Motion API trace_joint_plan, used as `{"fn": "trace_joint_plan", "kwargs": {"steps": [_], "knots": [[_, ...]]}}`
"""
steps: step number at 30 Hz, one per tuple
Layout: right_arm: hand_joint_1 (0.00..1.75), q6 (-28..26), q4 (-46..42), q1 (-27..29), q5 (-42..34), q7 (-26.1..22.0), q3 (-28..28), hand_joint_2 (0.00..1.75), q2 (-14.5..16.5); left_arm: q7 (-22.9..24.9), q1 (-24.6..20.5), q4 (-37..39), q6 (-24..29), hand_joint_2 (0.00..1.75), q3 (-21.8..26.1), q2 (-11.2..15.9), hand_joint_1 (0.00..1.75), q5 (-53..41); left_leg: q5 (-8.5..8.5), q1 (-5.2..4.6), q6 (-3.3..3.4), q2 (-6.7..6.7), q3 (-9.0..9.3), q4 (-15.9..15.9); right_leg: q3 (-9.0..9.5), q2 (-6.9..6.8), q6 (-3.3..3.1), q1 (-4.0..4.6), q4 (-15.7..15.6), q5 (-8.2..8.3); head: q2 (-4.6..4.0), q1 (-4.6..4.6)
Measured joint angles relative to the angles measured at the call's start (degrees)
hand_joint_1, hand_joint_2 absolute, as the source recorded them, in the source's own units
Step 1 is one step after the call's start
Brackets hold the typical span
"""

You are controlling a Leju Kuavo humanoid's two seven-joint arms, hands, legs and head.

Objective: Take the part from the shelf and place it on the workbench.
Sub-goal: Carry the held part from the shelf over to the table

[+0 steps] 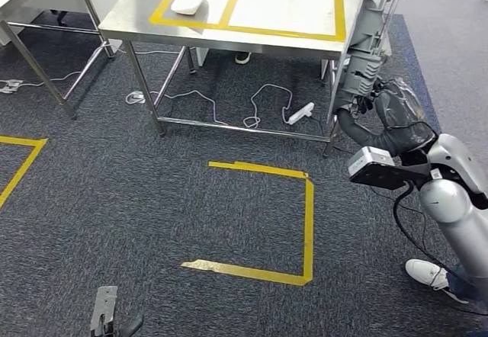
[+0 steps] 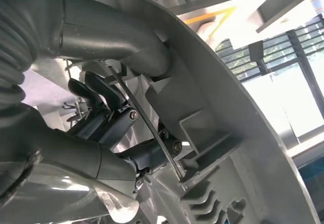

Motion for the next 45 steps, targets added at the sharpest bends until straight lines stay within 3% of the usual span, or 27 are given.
{"fn": "trace_joint_plan", "kwargs": {"steps": [2, 3, 6, 7, 8, 9, 11, 13, 16, 18, 21, 22, 23, 24, 26, 28, 31, 33, 35, 37, 39, 40, 43, 45], "knots": [[1.75, -0.2, -0.8, 0.7, 0.1, 0.0, -0.7, 1.75, -0.5, -0.2, 0.0, 0.0, 0.0, 1.75, -0.3, 0.0, 0.00, -0.1, 0.30, 0.18, 0.71, 0.07, 0.08, -0.4, -0.57, -0.24, 0.58, -0.07, 0.8, -0.77, 0.00, 0.05], [1.75, -0.3, -1.1, 1.0, 0.2, 0.0, -1.1, 1.75, -0.8, -0.2, -0.1, 0.0, 0.0, 1.75, -0.5, 0.0, 0.00, -0.2, 0.47, 0.32, 1.03, 0.10, 0.12, -0.6, -1.49, -0.46, 0.81, -0.07, 2.6, -1.92, 0.00, 0.14], [1.75, -1.0, -1.7, 1.8, 0.6, -0.1, -2.0, 1.75, -1.2, -0.2, 0.0, 0.0, 0.0, 1.75, -0.8, 0.0, 0.00, -0.4, 0.55, 0.37, 1.40, 0.22, 0.07, -0.7, -6.53, -0.94, 1.24, -0.10, 13.3, -6.89, 0.00, 0.24], [1.75, -1.2, -1.8, 2.2, 0.8, -0.1, -2.2, 1.75, -1.3, -0.2, 0.1, 0.0, 0.0, 1.75, -0.9, 0.0, 0.00, -0.4, 0.53, 0.35, 1.42, 0.27, 0.09, -0.7, -7.71, -0.97, 1.30, -0.10, 15.8, -7.53, 0.00, 0.23], [1.75, -1.3, -2.0, 2.6, 0.9, -0.1, -2.3, 1.75, -1.5, -0.2, 0.1, 0.0, 0.0, 1.75, -0.9, 0.0, 0.00, -0.5, 0.51, 0.35, 1.42, 0.30, 0.13, -0.7, -7.92, -0.99, 1.30, -0.10, 16.3, -7.09, 0.00, 0.25], [1.75, -1.4, -2.2, 3.0, 1.0, -0.1, -2.4, 1.75, -1.6, -0.1, 0.1, 0.0, 0.0, 1.75, -1.0, 0.0, 0.00, -0.5, 0.47, 0.35, 1.39, 0.32, 0.21, -0.7, -6.95, -1.06, 1.24, -0.10, 14.3, -5.60, 0.00, 0.25], [1.75, -1.4, -2.5, 3.3, 1.1, -0.1, -2.6, 1.75, -1.9, -0.1, 0.1, 0.0, 0.0, 1.75, -1.1, 0.0, 0.00, -0.6, 0.31, 0.28, 1.16, 0.31, 0.30, -0.6, -2.85, -1.51, 1.00, -0.05, 6.3, -1.98, 0.00, 0.24], [1.75, -1.5, -2.7, 3.4, 1.2, -0.1, -3.1, 1.75, -2.0, 0.0, 0.2, 0.0, 0.0, 1.75, -1.3, 0.0, 0.00, -0.6, 0.22, 0.01, 0.72, 0.31, 0.11, -0.4, 0.05, -1.80, 0.58, 0.12, 0.8, -0.67, 0.00, 0.20], [1.75, -1.8, -3.1, 3.9, 1.3, -0.1, -3.5, 1.75, -2.2, 0.0, 0.4, 0.0, -0.1, 1.75, -1.3, 0.0, 0.00, -0.6, 0.11, -0.14, -0.09, 0.45, -0.04, -0.4, 0.49, -1.56, -0.28, 0.15, 0.0, -0.83, 0.00, 0.15], [1.75, -1.8, -3.4, 4.5, 1.4, -0.1, -3.7, 1.75, -2.3, 0.0, 0.4, 0.0, -0.2, 1.75, -1.3, 0.1, 0.00, -0.4, -1.40, -0.08, -0.73, 0.46, -0.87, 1.8, 0.74, -1.49, -0.99, -0.06, -0.1, -0.84, 0.00, 0.04], [1.75, -1.9, -3.6, 5.1, 1.5, -0.1, -3.9, 1.75, -2.4, -0.1, 0.5, 0.0, -0.4, 1.75, -1.3, 0.1, 0.00, -0.2, -6.17, 0.05, -1.34, 0.41, -5.74, 12.2, 1.06, -1.43, -1.68, -0.09, -0.2, -1.07, 0.00, -0.11], [1.75, -1.9, -3.6, 5.3, 1.5, -0.1, -4.0, 1.75, -2.4, -0.1, 0.6, 0.0, -0.4, 1.75, -1.3, 0.1, 0.00, -0.2, -6.91, 0.07, -1.38, 0.41, -7.28, 15.1, 1.18, -1.33, -1.76, -0.03, -0.2, -1.17, 0.00, -0.10], [1.75, -1.9, -3.6, 5.5, 1.5, -0.1, -4.0, 1.75, -2.4, -0.1, 0.6, 0.0, -0.5, 1.75, -1.3, 0.1, 0.00, -0.2, -6.57, 0.06, -1.32, 0.40, -8.04, 16.3, 1.35, -1.20, -1.80, 0.05, -0.2, -1.30, 0.00, -0.11], [1.75, -1.9, -3.7, 5.7, 1.5, -0.1, -4.1, 1.75, -2.4, -0.1, 0.7, 0.0, -0.5, 1.75, -1.3, 0.1, 0.00, -0.1, -4.99, 0.04, -1.12, 0.39, -7.67, 15.0, 1.59, -1.04, -1.81, 0.13, -0.2, -1.46, 0.00, -0.11], [1.75, -1.9, -3.8, 6.0, 1.5, -0.1, -4.3, 1.75, -2.4, -0.1, 0.7, 0.0, -0.5, 1.75, -1.3, 0.2, 0.00, -0.1, -0.31, -0.17, -0.22, 0.24, -4.56, 7.5, 2.19, -0.81, -1.72, 0.26, -0.2, -1.91, 0.00, -0.09], [1.75, -2.0, -4.0, 6.2, 1.5, -0.1, -4.6, 1.75, -2.4, -0.2, 0.7, 0.0, -0.6, 1.75, -1.3, 0.3, 0.00, -0.1, 1.79, -0.46, 0.73, 0.10, -1.82, 1.3, 2.45, -0.67, -1.38, 0.42, -0.2, -2.27, 0.00, -0.08], [1.75, -2.2, -4.2, 6.5, 1.6, -0.1, -4.9, 1.75, -2.4, -0.3, 0.6, 0.0, -0.9, 1.75, -1.4, 0.2, 0.00, -0.1, 1.27, -0.56, 1.23, 0.12, -0.78, -0.9, 2.52, -0.64, -0.34, 0.43, 0.0, -1.89, 0.00, -0.10], [1.75, -2.2, -4.2, 6.6, 1.6, -0.2, -5.0, 1.75, -2.5, -0.3, 0.6, 0.0, -0.9, 1.75, -1.4, 0.1, 0.00, -0.1, 1.25, -0.24, 1.45, 0.08, -0.06, -1.5, 1.84, -0.76, 0.29, 0.38, 1.4, -2.50, 0.00, 0.01], [1.75, -2.2, -4.2, 6.6, 1.7, -0.3, -5.1, 1.75, -2.5, -0.4, 0.6, 0.0, -0.9, 1.75, -1.4, 0.1, 0.00, 0.0, 1.17, 0.00, 1.61, 0.06, 0.44, -1.8, -1.09, -0.89, 0.80, 0.24, 6.4, -4.97, 0.00, 0.19], [1.75, -2.2, -4.2, 6.7, 1.9, -0.5, -5.2, 1.75, -2.5, -0.4, 0.6, 0.0, -0.9, 1.75, -1.5, 0.1, 0.00, 0.0, 0.84, 0.03, 1.72, 0.09, 0.71, -1.8, -5.33, -0.94, 1.25, 0.07, 13.2, -7.31, 0.00, 0.28], [1.75, -2.2, -4.2, 7.1, 2.0, -0.8, -5.2, 1.75, -2.5, -0.3, 0.7, 0.0, -0.9, 1.75, -1.6, 0.1, 0.00, 0.1, 0.42, 0.10, 1.66, 0.10, 1.14, -1.8, -7.54, -0.99, 1.50, -0.09, 15.7, -7.02, 0.00, 0.29], [1.75, -2.2, -4.3, 7.2, 2.0, -0.9, -5.2, 1.75, -2.5, -0.4, 0.8, 0.0, -0.9, 1.75, -1.6, 0.1, 0.00, 0.1, 0.18, 0.17, 1.57, 0.10, 1.45, -1.7, -7.33, -1.04, 1.61, -0.20, 14.4, -5.60, 0.00, 0.28], [1.75, -2.2, -4.3, 7.3, 2.1, -0.9, -5.4, 1.75, -2.5, -0.4, 0.7, 0.0, -0.9, 1.75, -1.7, 0.1, 0.00, 0.1, -0.87, 0.31, 0.93, 0.06, 2.52, -1.5, -3.54, -1.53, 2.01, -0.48, 4.2, 0.29, 0.00, 0.32], [1.75, -2.3, -4.3, 7.4, 2.2, -1.0, -5.9, 1.75, -2.5, -0.3, 0.8, 0.0, -0.8, 1.75, -1.7, 0.2, 0.00, 0.2, -1.40, 0.16, 0.25, 0.07, 2.65, -1.4, -1.83, -1.76, 1.20, -0.30, 0.2, 0.96, 0.00, 0.30]]}}
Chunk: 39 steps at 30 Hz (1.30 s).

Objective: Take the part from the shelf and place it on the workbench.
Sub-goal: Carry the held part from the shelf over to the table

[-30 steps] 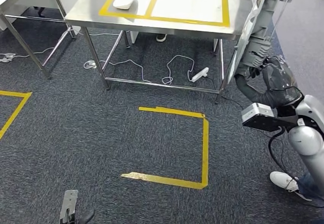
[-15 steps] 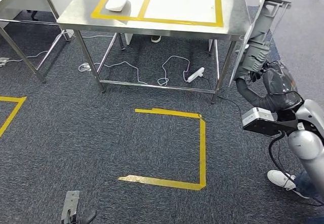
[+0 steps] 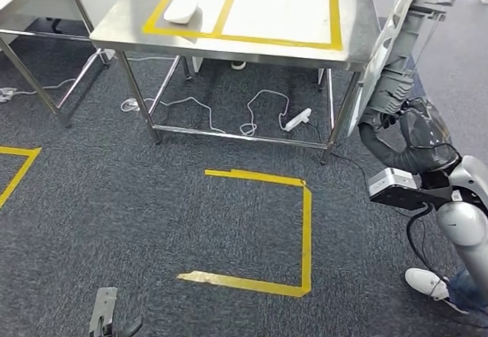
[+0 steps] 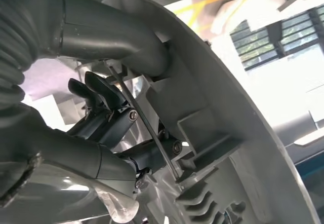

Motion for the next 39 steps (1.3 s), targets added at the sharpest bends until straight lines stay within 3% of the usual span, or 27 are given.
{"fn": "trace_joint_plan", "kwargs": {"steps": [2, 4, 6, 8, 9, 10, 11, 13, 15, 18, 20, 24, 25, 26, 28, 30, 33, 35, 39], "knots": [[1.75, 0.0, -0.2, 0.3, 0.1, 0.0, -0.4, 1.75, -0.1, 0.0, 0.1, 0.0, 0.0, 1.75, 0.0, 0.0, 0.00, 0.0, -0.19, -0.13, -0.58, 0.06, 0.09, 0.1, 0.52, 0.16, -1.35, 0.13, -0.4, -0.43, 0.00, -0.09], [1.75, 0.0, -0.3, 0.8, 0.1, 0.0, -0.7, 1.75, -0.1, 0.0, 0.0, 0.0, 0.1, 1.75, -0.1, 0.0, 0.00, 0.0, -0.15, -0.09, -1.07, 0.10, -0.81, 2.3, 1.22, 0.28, -2.05, -0.02, -0.6, -0.49, 0.00, -0.20], [1.75, 0.0, -0.4, 1.0, 0.2, 0.0, -0.9, 1.75, -0.2, 0.0, 0.0, 0.0, 0.0, 1.75, -0.3, 0.1, 0.00, 0.0, -1.39, 0.00, -1.56, 0.11, -4.33, 8.6, 2.12, 0.31, -2.58, -0.10, -0.7, -1.03, 0.00, -0.32], [1.75, 0.0, -0.4, 1.3, 0.4, 0.0, -1.0, 1.75, -0.2, 0.0, 0.2, 0.0, 0.0, 1.75, -0.4, 0.0, 0.00, 0.0, -4.55, 0.02, -1.82, 0.11, -8.63, 15.3, 3.01, 0.40, -2.97, 0.06, -0.7, -1.84, 0.00, -0.38], [1.75, 0.0, -0.4, 1.5, 0.4, 0.0, -1.0, 1.75, -0.2, 0.0, 0.4, 0.0, 0.0, 1.75, -0.4, 0.0, 0.00, 0.0, -5.59, 0.00, -1.77, 0.10, -10.01, 16.8, 3.58, 0.52, -3.07, 0.21, -0.7, -2.29, 0.00, -0.38], [1.75, 0.0, -0.4, 1.7, 0.4, 0.0, -1.0, 1.75, -0.2, 0.0, 0.4, 0.0, 0.0, 1.75, -0.4, 0.0, 0.00, 0.0, -5.54, -0.06, -1.55, 0.10, -10.55, 16.6, 4.20, 0.66, -3.14, 0.39, -0.7, -2.75, 0.00, -0.39], [1.75, 0.0, -0.4, 1.8, 0.4, 0.0, -1.0, 1.75, -0.2, 0.0, 0.5, 0.0, 0.0, 1.75, -0.5, 0.0, 0.00, 0.0, -4.07, -0.20, -1.12, 0.08, -10.24, 14.4, 4.91, 0.80, -3.19, 0.61, -0.7, -3.22, 0.00, -0.39], [1.75, 0.0, -0.4, 1.8, 0.5, -0.1, -1.1, 1.75, -0.2, 0.0, 0.5, 0.0, 0.0, 1.75, -0.5, 0.2, 0.00, 0.0, 1.70, -0.99, 0.44, 0.00, -8.40, 6.9, 6.30, 0.98, -3.19, 1.05, -0.7, -4.24, 0.00, -0.35], [1.75, 0.1, -0.4, 1.8, 0.6, -0.1, -1.1, 1.75, -0.2, 0.1, 0.6, 0.0, 0.1, 1.75, -0.5, 0.5, 0.00, -0.1, 5.31, -1.80, 1.72, -0.20, -7.03, 1.7, 7.07, 1.20, -2.92, 1.34, -0.8, -5.26, 0.00, -0.30], [1.75, 0.6, -0.4, 1.7, 0.9, -0.1, -1.2, 1.75, -0.2, 0.2, 0.5, 0.0, 0.1, 1.75, -0.6, 0.4, 0.00, -0.1, 5.47, -1.85, 1.98, -0.30, -5.97, 0.2, 7.33, 1.34, -2.13, 1.38, -0.1, -5.81, 0.00, -0.30], [1.75, 1.1, -0.4, 1.4, 1.4, -0.1, -1.1, 1.75, -0.1, 0.2, 0.2, 0.0, 0.1, 1.75, -0.7, 0.4, 0.00, -0.2, 5.13, -1.51, 2.37, -0.29, -4.87, -0.2, 5.94, 1.11, -1.59, 1.30, 2.8, -6.66, 0.00, -0.11], [1.75, 2.4, 0.0, 0.4, 3.0, -0.1, 0.0, 1.75, 0.6, 0.7, -0.1, 0.0, 0.0, 1.75, -1.1, 0.1, 0.00, -0.7, 3.78, -1.22, 2.54, -0.33, -3.56, -0.3, -2.78, 0.85, -0.31, 0.49, 15.1, -10.81, 0.00, 0.14], [1.75, 2.9, 0.3, 0.0, 3.6, 0.0, 0.5, 1.75, 1.0, 0.9, -0.1, 0.0, -0.1, 1.75, -1.3, 0.0, 0.00, -0.9, 3.35, -1.11, 2.37, -0.33, -3.12, -0.3, -3.91, 0.80, 0.03, 0.28, 15.4, -10.37, 0.00, 0.14], [1.75, 3.5, 0.7, -0.5, 4.2, 0.1, 1.2, 1.75, 1.5, 1.1, -0.2, 0.0, -0.1, 1.75, -1.5, 0.0, 0.00, -1.0, 2.88, -0.96, 2.13, -0.34, -2.57, -0.2, -3.98, 0.73, 0.32, 0.06, 13.7, -8.61, 0.00, 0.15], [1.75, 4.5, 2.0, -2.1, 5.3, 0.5, 3.0, 1.75, 2.9, 1.4, -0.4, 0.0, -0.3, 1.75, -1.9, -0.1, 0.00, -1.3, 1.82, -0.72, 1.48, -0.34, -1.36, 0.0, -2.11, 0.50, 0.75, -0.33, 6.5, -2.92, 0.00, 0.16], [1.75, 5.4, 3.8, -4.2, 6.3, 1.1, 5.1, 1.75, 4.8, 1.8, -0.8, 0.0, -0.3, 1.75, -2.4, -0.3, 0.00, -1.6, 0.95, -0.71, 0.71, -0.27, -0.91, 0.2, -0.31, 0.31, 0.24, -0.22, 0.9, -0.36, 0.00, 0.22], [1.75, 6.2, 5.8, -6.7, 7.1, 1.6, 8.0, 1.75, 7.4, 2.2, -1.2, 0.0, -0.3, 1.75, -3.0, -0.4, 0.00, -1.9, 0.38, -0.76, -0.18, -0.13, -0.92, 0.8, 0.63, 0.28, -1.42, 0.05, 0.0, -0.61, 0.00, 0.09], [1.75, 6.4, 6.6, -7.6, 7.1, 1.8, 9.4, 1.75, 8.8, 2.3, -1.4, 0.0, -0.3, 1.75, -3.3, -0.5, 0.00, -2.0, -0.05, -0.63, -0.80, -0.10, -2.16, 3.5, 1.37, 0.22, -2.12, -0.10, -0.2, -0.98, 0.00, -0.11], [1.75, 7.1, 8.4, -9.2, 6.6, 1.9, 11.6, 1.75, 11.3, 2.8, -1.1, 0.0, -0.4, 1.75, -3.8, -0.6, 0.00, -2.4, -4.41, -0.24, -1.88, -0.04, -9.87, 15.9, 3.04, 0.29, -2.89, -0.08, -0.3, -2.38, 0.00, -0.34]]}}
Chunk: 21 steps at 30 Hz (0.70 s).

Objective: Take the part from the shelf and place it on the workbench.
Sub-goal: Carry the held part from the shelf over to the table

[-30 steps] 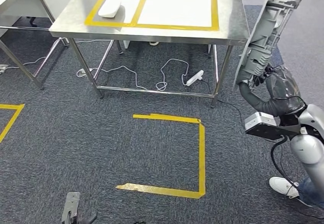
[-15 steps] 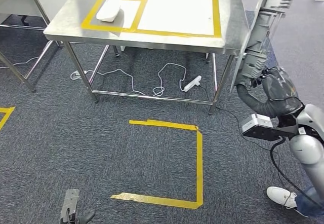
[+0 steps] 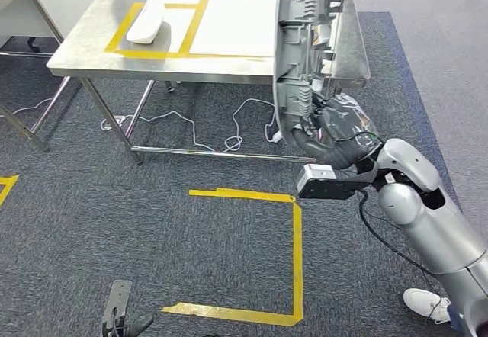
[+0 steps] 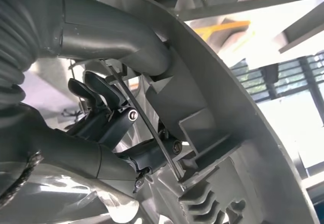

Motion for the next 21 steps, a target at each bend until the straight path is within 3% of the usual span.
{"fn": "trace_joint_plan", "kwargs": {"steps": [1, 2, 4, 6, 8, 11, 13, 15, 16, 17, 19, 20, 21], "knots": [[1.75, 0.1, 0.5, -0.2, -0.1, 0.0, 0.6, 1.75, 0.5, 0.1, 0.1, 0.0, 0.0, 1.75, -0.1, 0.0, 0.00, -0.1, 0.07, 0.01, 0.02, 0.00, -1.04, 0.7, 0.54, 0.13, -0.03, 0.05, 0.0, -0.42, 0.00, -0.02], [1.75, 0.2, 0.9, -0.2, -0.1, 0.0, 1.1, 1.75, 1.0, 0.1, 0.1, 0.0, -0.1, 1.75, -0.2, 0.0, 0.00, -0.1, 1.48, 0.00, 0.18, 0.00, -1.16, -0.6, 1.16, 0.24, -0.03, 0.12, 0.0, -0.87, 0.00, -0.05], [1.75, 0.3, 1.7, -0.5, -0.1, 0.0, 2.1, 1.75, 1.7, 0.1, 0.2, 0.0, -0.3, 1.75, -0.3, 0.0, 0.00, -0.1, 7.16, -0.16, 0.91, -0.01, 0.49, -7.7, 2.50, 0.35, 0.05, 0.26, 0.0, -1.86, 0.00, -0.08], [1.75, 0.3, 2.3, -0.9, -0.1, 0.0, 3.0, 1.75, 2.1, 0.1, 0.3, 0.0, -0.3, 1.75, -0.5, 0.0, 0.00, -0.1, 10.57, -0.49, 1.65, 0.02, 2.10, -13.5, 3.30, 0.40, 0.46, 0.45, -0.1, -2.72, 0.00, -0.08], [1.75, 0.3, 2.8, -1.2, -0.1, 0.0, 3.6, 1.75, 2.3, 0.1, 0.4, 0.0, -0.3, 1.75, -0.6, 0.0, 0.00, -0.1, 10.39, -0.75, 2.03, 0.00, 2.58, -14.9, 3.62, 0.43, 1.17, 0.52, -0.3, -3.37, 0.00, -0.14], [1.75, 0.2, 3.1, -1.5, -0.3, 0.0, 4.1, 1.75, 2.3, 0.1, 0.3, 0.0, -0.3, 1.75, -0.8, -0.1, 0.00, 0.1, 10.08, -0.30, 2.68, -0.08, 3.82, -15.8, 3.63, 0.31, 2.19, 0.56, 0.5, -4.84, 0.00, -0.06], [1.75, 0.0, 3.3, -1.8, -0.7, 0.0, 4.2, 1.75, 2.2, 0.1, 0.2, 0.0, -0.2, 1.75, -0.9, -0.1, 0.00, 0.3, 9.58, -0.14, 3.19, -0.10, 4.62, -16.2, 0.51, 0.25, 2.58, 0.50, 6.2, -7.30, 0.00, 0.12], [1.75, -0.3, 3.5, -2.0, -1.1, 0.0, 4.2, 1.75, 2.2, 0.1, 0.2, 0.0, -0.2, 1.75, -1.0, -0.2, 0.00, 0.4, 8.90, -0.19, 3.45, -0.10, 5.17, -16.1, -4.44, 0.25, 2.88, 0.45, 13.8, -9.40, 0.00, 0.14], [1.75, -0.3, 3.6, -1.9, -1.3, 0.0, 4.2, 1.75, 2.2, 0.1, 0.3, 0.0, -0.2, 1.75, -1.0, -0.3, 0.00, 0.4, 8.52, -0.22, 3.47, -0.12, 5.54, -16.1, -6.15, 0.25, 2.96, 0.45, 15.6, -9.05, 0.00, 0.14], [1.75, -0.3, 3.7, -1.9, -1.5, -0.1, 4.2, 1.75, 2.1, 0.1, 0.3, 0.0, -0.2, 1.75, -1.0, -0.3, 0.00, 0.5, 8.13, -0.24, 3.47, -0.18, 5.96, -16.0, -6.77, 0.24, 2.95, 0.45, 15.2, -7.42, 0.00, 0.15], [1.75, -0.4, 3.8, -1.9, -1.7, 0.0, 4.1, 1.75, 1.9, 0.1, 0.3, 0.0, -0.2, 1.75, -1.0, -0.3, 0.00, 0.7, 7.25, -0.34, 3.33, -0.34, 6.98, -15.9, -5.12, 0.18, 2.57, 0.49, 8.5, -1.83, 0.00, 0.17], [1.75, -0.4, 3.8, -2.0, -1.7, -0.1, 4.1, 1.75, 1.9, 0.0, 0.2, 0.0, -0.2, 1.75, -1.0, -0.4, 0.00, 0.8, 6.85, -0.47, 3.16, -0.41, 7.38, -15.8, -3.63, 0.08, 2.26, 0.62, 4.9, 0.31, -0.01, 0.13], [1.75, -0.5, 3.8, -2.1, -1.8, -0.1, 4.1, 1.75, 1.8, 0.0, 0.2, 0.0, -0.2, 1.75, -1.0, -0.4, 0.00, 0.9, 6.55, -0.56, 2.95, -0.43, 7.62, -15.7, -2.28, 0.00, 1.91, 0.74, 2.0, 1.44, -0.01, 0.06]]}}
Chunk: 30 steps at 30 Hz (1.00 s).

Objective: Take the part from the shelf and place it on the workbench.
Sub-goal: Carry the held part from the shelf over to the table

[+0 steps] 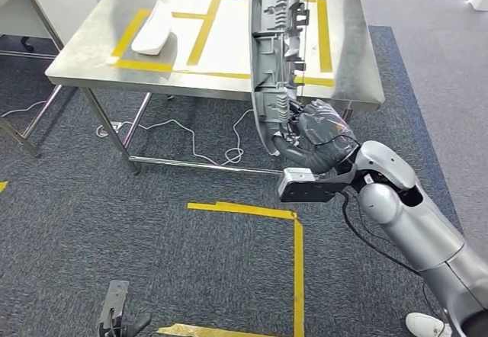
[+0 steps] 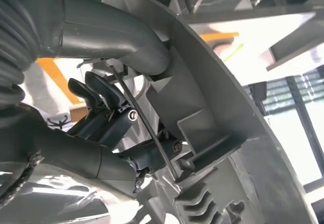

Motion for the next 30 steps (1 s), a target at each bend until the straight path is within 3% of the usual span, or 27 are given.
{"fn": "trace_joint_plan", "kwargs": {"steps": [2, 5, 7, 9, 10, 11, 12, 14, 15, 16, 19, 21, 22, 24, 25, 26, 27, 29, 30], "knots": [[1.75, -0.1, 0.0, -0.2, -0.1, 0.0, 0.0, 1.75, 0.0, 0.0, -0.1, 0.0, 0.0, 1.75, 0.0, -0.1, 0.00, 0.1, -0.26, -0.07, -0.44, 0.08, 0.09, 0.0, 1.35, 0.01, -0.61, 0.27, -2.0, -0.25, 0.00, -0.16], [1.75, -0.2, 0.0, -0.3, -0.1, 0.0, -0.1, 1.75, -0.2, -0.1, -0.2, -0.1, 0.0, 1.75, 0.0, -0.2, 0.00, 0.2, -1.11, -0.12, -1.30, 0.21, 0.11, 0.6, 2.41, 0.15, -1.35, -0.17, -3.3, -0.62, 0.01, -0.28], [1.75, -0.4, 0.0, -0.3, -0.2, 0.0, -0.2, 1.75, -0.3, -0.1, -0.3, -0.2, 0.0, 1.75, 0.0, -0.1, 0.00, 0.4, -3.38, 0.14, -2.02, 0.25, -2.15, 5.4, 3.43, 0.09, -1.72, -0.57, -3.9, -0.84, 0.01, -0.58], [1.75, -0.7, 0.0, -0.1, -0.3, -0.1, -0.2, 1.75, -0.6, -0.2, -0.2, -0.2, 0.0, 1.75, 0.0, 0.0, 0.00, 0.6, -5.77, 0.66, -2.66, 0.27, -6.37, 13.2, 4.16, 0.12, -1.85, -0.66, -4.0, -1.37, 0.01, -0.75], [1.75, -0.7, 0.0, 0.0, -0.4, -0.1, -0.2, 1.75, -0.8, -0.2, -0.1, -0.2, 0.0, 1.75, 0.0, 0.0, 0.00, 0.6, -5.83, 0.90, -2.88, 0.28, -7.97, 15.6, 4.59, 0.17, -1.80, -0.69, -3.9, -1.71, 0.01, -0.75], [1.75, -0.8, 0.0, 0.0, -0.5, -0.2, -0.3, 1.75, -1.0, -0.2, 0.0, -0.2, 0.0, 1.75, 0.0, 0.1, 0.00, 0.7, -4.72, 1.09, -3.06, 0.29, -8.63, 15.9, 5.07, 0.24, -1.71, -0.75, -3.9, -2.09, 0.01, -0.74], [1.75, -0.8, 0.0, 0.1, -0.5, -0.2, -0.3, 1.75, -1.1, -0.2, 0.0, -0.2, 0.0, 1.75, 0.0, 0.1, 0.00, 0.7, -2.47, 1.26, -3.18, 0.32, -8.21, 13.9, 5.60, 0.34, -1.54, -0.85, -3.8, -2.52, 0.00, -0.74], [1.75, -0.8, 0.0, 0.1, -0.6, -0.2, -0.4, 1.75, -1.2, -0.2, 0.0, -0.1, 0.0, 1.75, 0.0, 0.2, 0.00, 0.7, 2.37, 1.41, -3.36, 0.36, -5.60, 6.6, 6.44, 0.51, -0.96, -0.98, -3.6, -3.51, -0.01, -0.78], [1.75, -0.9, 0.0, 0.0, -0.7, -0.2, -0.5, 1.75, -1.3, -0.2, 0.0, -0.1, 0.1, 1.75, 0.0, 0.1, 0.00, 0.7, 3.43, 1.37, -3.28, 0.37, -4.30, 3.5, 6.63, 0.62, -0.59, -0.97, -3.5, -3.91, -0.01, -0.87], [1.75, -1.1, 0.0, -0.1, -0.7, -0.2, -0.6, 1.75, -1.5, -0.2, 0.0, -0.1, 0.1, 1.75, 0.0, 0.1, 0.00, 0.7, 3.43, 1.29, -3.03, 0.36, -3.53, 1.7, 6.60, 0.71, -0.23, -0.91, -3.4, -4.20, 0.00, -0.92], [1.75, -1.5, -0.2, 0.1, -1.0, -0.4, -1.0, 1.75, -2.3, -0.2, 0.0, -0.1, 0.2, 1.75, 0.0, 0.2, 0.00, 0.7, 1.83, 1.16, -1.67, 0.27, -2.96, 0.8, 6.47, 0.68, 0.82, -0.94, -3.5, -4.74, 0.01, -1.03], [1.75, -1.7, -0.3, 0.4, -1.2, -0.6, -1.5, 1.75, -2.9, -0.2, 0.0, -0.1, 0.3, 1.75, 0.0, 0.2, 0.00, 0.7, 1.43, 1.26, -0.84, 0.14, -2.50, 0.6, 5.34, 0.46, 1.33, -1.04, -1.3, -6.05, 0.01, -0.97], [1.75, -1.9, -0.3, 0.5, -1.2, -0.7, -1.7, 1.75, -3.3, -0.2, 0.0, -0.1, 0.3, 1.75, 0.0, 0.2, 0.00, 0.7, 1.24, 1.27, -0.47, 0.10, -2.24, 0.5, 3.62, 0.38, 1.46, -1.05, 1.7, -7.32, 0.01, -0.90], [1.75, -2.3, -0.3, 0.7, -1.3, -0.8, -2.2, 1.75, -3.9, -0.2, 0.2, -0.1, 0.2, 1.75, 0.0, 0.2, 0.00, 0.6, 0.76, 1.04, 0.03, 0.05, -1.89, 0.6, -1.54, 0.34, 1.50, -0.93, 10.0, -10.05, 0.00, -0.85], [1.75, -2.4, -0.3, 0.8, -1.3, -0.8, -2.4, 1.75, -4.1, -0.2, 0.2, -0.1, 0.2, 1.75, 0.0, 0.2, 0.00, 0.6, 0.49, 0.88, 0.18, 0.05, -1.62, 0.6, -3.89, 0.34, 1.45, -0.88, 13.2, -10.41, 0.00, -0.85], [1.75, -2.4, -0.3, 1.0, -1.3, -0.8, -2.4, 1.75, -4.3, -0.2, 0.3, -0.1, 0.2, 1.75, 0.0, 0.2, 0.00, 0.6, 0.16, 0.72, 0.27, 0.04, -1.24, 0.6, -5.33, 0.34, 1.30, -0.81, 14.3, -9.55, 0.00, -0.85], [1.75, -2.4, -0.3, 1.1, -1.2, -0.8, -2.5, 1.75, -4.4, -0.2, 0.3, -0.1, 0.1, 1.75, 0.0, 0.2, 0.00, 0.6, -0.23, 0.54, 0.32, 0.01, -0.70, 0.6, -5.49, 0.34, 1.00, -0.70, 12.8, -7.27, 0.00, -0.85], [1.75, -2.3, -0.4, 1.1, -1.2, -0.8, -2.6, 1.75, -4.6, -0.2, 0.2, -0.1, 0.0, 1.75, 0.0, 0.1, 0.00, 0.7, -1.07, 0.24, 0.31, -0.04, 0.53, 0.5, -3.26, 0.31, 0.02, -0.31, 5.6, -1.47, 0.01, -0.88], [1.75, -2.3, -0.5, 1.0, -1.1, -0.8, -2.8, 1.75, -4.6, -0.2, 0.1, -0.1, -0.1, 1.75, 0.0, 0.1, 0.00, 0.7, -1.41, 0.11, 0.19, -0.07, 0.94, 0.5, -1.82, 0.24, -0.45, -0.06, 2.1, 0.41, 0.01, -1.00]]}}
